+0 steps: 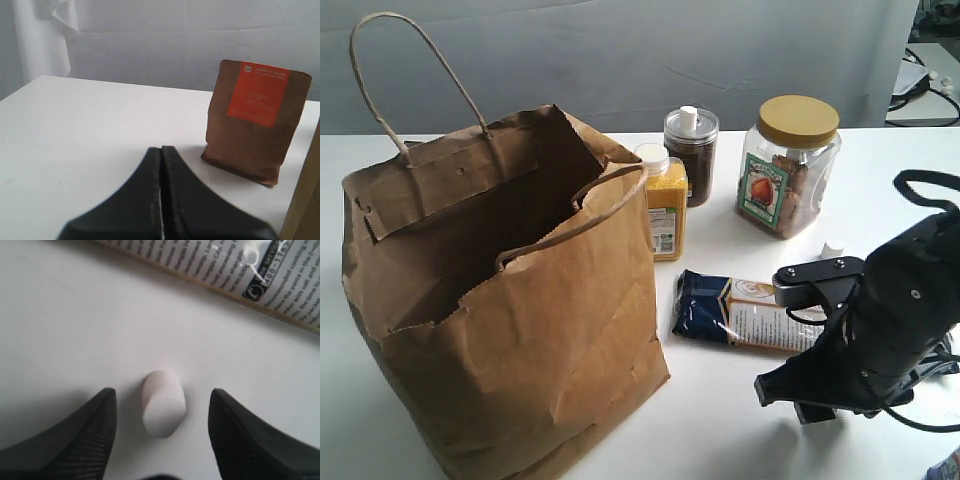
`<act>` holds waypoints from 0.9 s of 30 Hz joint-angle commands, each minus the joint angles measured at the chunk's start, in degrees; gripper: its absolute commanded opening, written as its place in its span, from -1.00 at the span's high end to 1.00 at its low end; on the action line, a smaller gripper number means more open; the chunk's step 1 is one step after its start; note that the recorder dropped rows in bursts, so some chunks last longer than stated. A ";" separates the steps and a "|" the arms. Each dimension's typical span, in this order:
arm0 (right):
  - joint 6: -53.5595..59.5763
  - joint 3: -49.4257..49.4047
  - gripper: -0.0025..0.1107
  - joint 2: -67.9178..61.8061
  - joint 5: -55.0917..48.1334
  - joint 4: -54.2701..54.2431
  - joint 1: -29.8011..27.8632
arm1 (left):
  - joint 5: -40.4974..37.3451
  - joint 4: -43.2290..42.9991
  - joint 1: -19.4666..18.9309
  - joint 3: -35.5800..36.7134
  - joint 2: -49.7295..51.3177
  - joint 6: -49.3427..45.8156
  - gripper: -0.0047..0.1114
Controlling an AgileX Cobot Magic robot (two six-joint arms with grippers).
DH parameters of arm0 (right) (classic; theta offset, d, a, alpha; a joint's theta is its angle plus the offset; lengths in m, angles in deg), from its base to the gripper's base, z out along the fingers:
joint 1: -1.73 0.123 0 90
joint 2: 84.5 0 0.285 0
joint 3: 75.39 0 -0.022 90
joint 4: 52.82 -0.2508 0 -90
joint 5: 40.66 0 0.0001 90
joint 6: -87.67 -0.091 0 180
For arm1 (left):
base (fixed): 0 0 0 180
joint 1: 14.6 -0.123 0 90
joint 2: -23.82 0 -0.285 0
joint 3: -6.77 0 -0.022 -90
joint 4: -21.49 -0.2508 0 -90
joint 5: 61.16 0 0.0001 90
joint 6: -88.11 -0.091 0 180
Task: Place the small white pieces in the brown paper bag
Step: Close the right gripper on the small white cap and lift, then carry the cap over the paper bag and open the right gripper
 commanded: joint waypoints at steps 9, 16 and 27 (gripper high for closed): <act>-1.01 0.23 0.74 -2.77 3.89 1.82 0.03 | 0.17 0.45 0.23 0.20 -0.20 0.23 0.92; -0.87 -1.14 0.96 5.86 3.52 0.64 1.47 | 0.17 0.45 0.23 0.20 -0.20 0.23 0.92; 4.49 -13.20 0.96 41.02 27.75 -8.82 18.53 | 0.17 0.45 0.23 0.20 -0.20 0.23 0.92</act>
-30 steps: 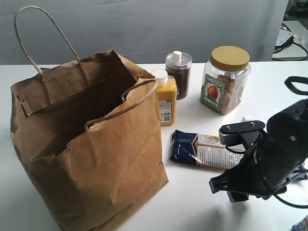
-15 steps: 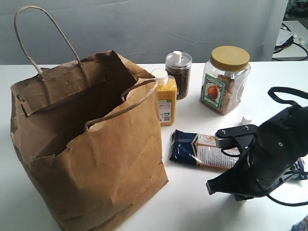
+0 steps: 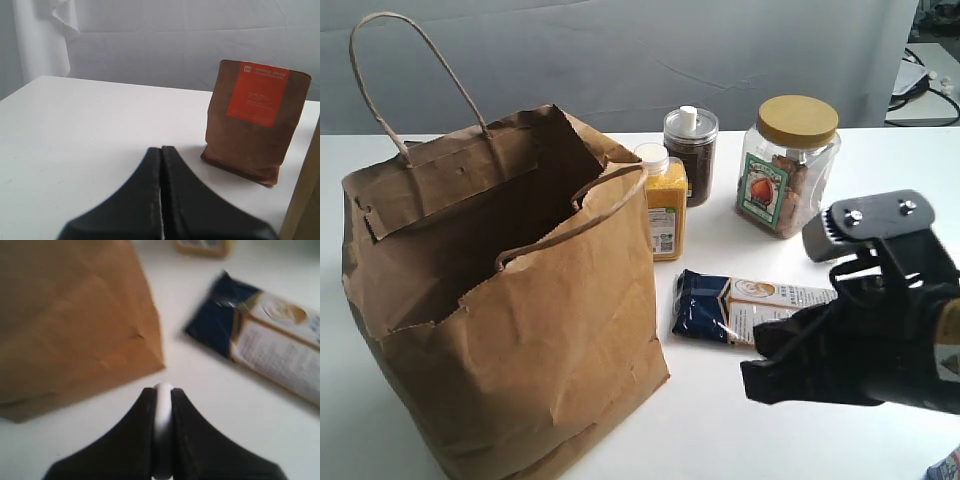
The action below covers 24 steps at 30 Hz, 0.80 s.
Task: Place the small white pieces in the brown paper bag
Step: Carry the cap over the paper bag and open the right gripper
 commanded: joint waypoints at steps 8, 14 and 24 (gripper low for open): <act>9.28 1.25 0.96 13.49 22.14 -7.10 11.84 | 0.17 0.45 0.23 0.20 -0.20 0.23 0.92; 11.77 10.47 0.96 9.66 24.05 -6.68 12.65 | 0.17 0.45 0.23 0.20 -0.20 0.23 0.92; 14.20 51.43 0.96 -27.40 -11.90 -2.02 11.73 | 0.17 0.45 0.23 0.20 -0.20 0.23 0.92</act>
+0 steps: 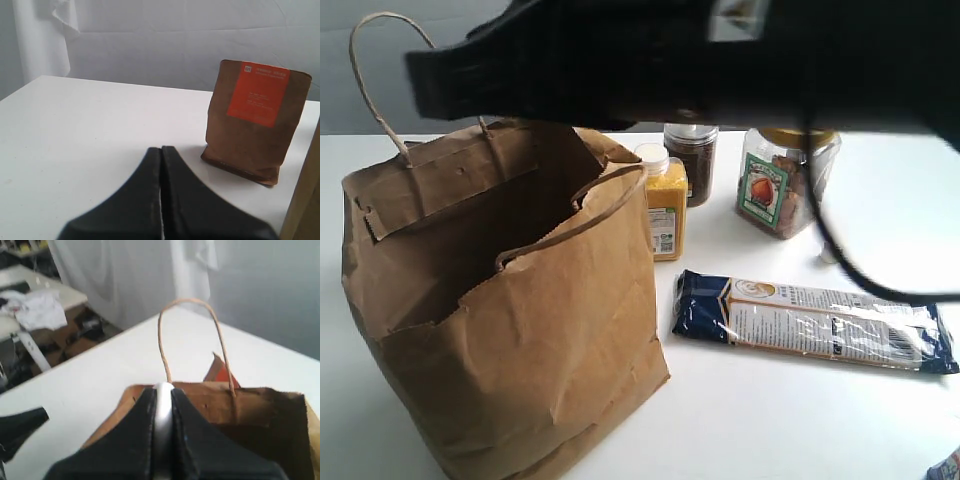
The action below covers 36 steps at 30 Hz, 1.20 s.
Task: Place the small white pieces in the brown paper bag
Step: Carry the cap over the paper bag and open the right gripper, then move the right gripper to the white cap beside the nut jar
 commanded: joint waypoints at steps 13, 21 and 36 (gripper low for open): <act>-3.30 24.21 -0.03 -18.73 -30.69 6.91 -0.55 | 0.17 0.45 0.23 0.20 -0.20 0.23 0.92; -9.49 24.21 0.10 -15.09 -32.17 17.16 -0.55 | 0.17 0.45 0.23 0.20 -0.20 0.23 0.92; -23.01 3.86 0.78 0.08 -36.46 30.55 -15.75 | 0.17 0.45 0.23 0.20 -0.20 0.23 0.92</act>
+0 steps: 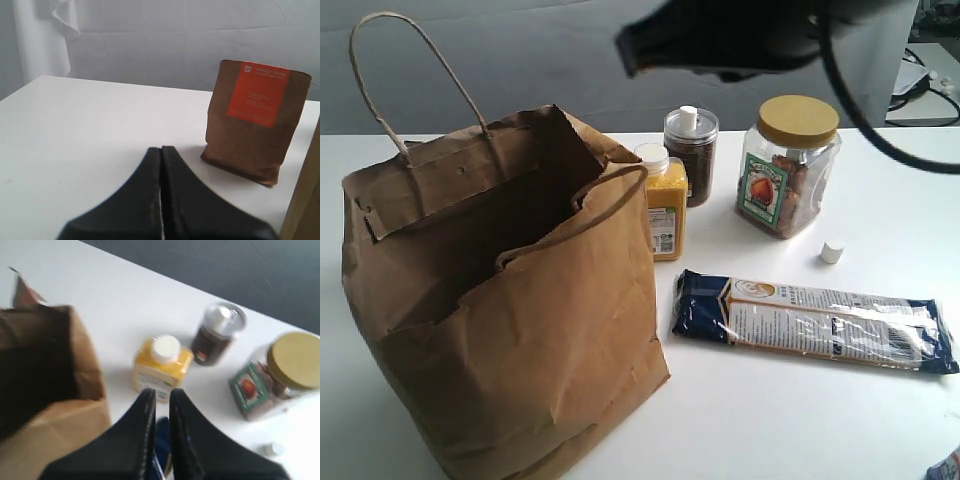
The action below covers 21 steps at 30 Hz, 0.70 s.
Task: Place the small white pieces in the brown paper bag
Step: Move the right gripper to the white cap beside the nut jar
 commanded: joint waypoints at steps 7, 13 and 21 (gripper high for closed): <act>-1.43 -15.33 0.31 -2.73 4.76 -2.83 -18.41 | 0.17 0.45 0.23 0.20 -0.20 0.23 0.92; 1.72 -15.50 -0.11 -11.75 7.35 -6.67 -24.28 | 0.17 0.45 0.23 0.20 -0.20 0.23 0.92; 1.72 -15.50 -0.11 -22.20 14.31 -6.65 -29.59 | 0.17 0.45 0.23 0.20 -0.20 0.23 0.92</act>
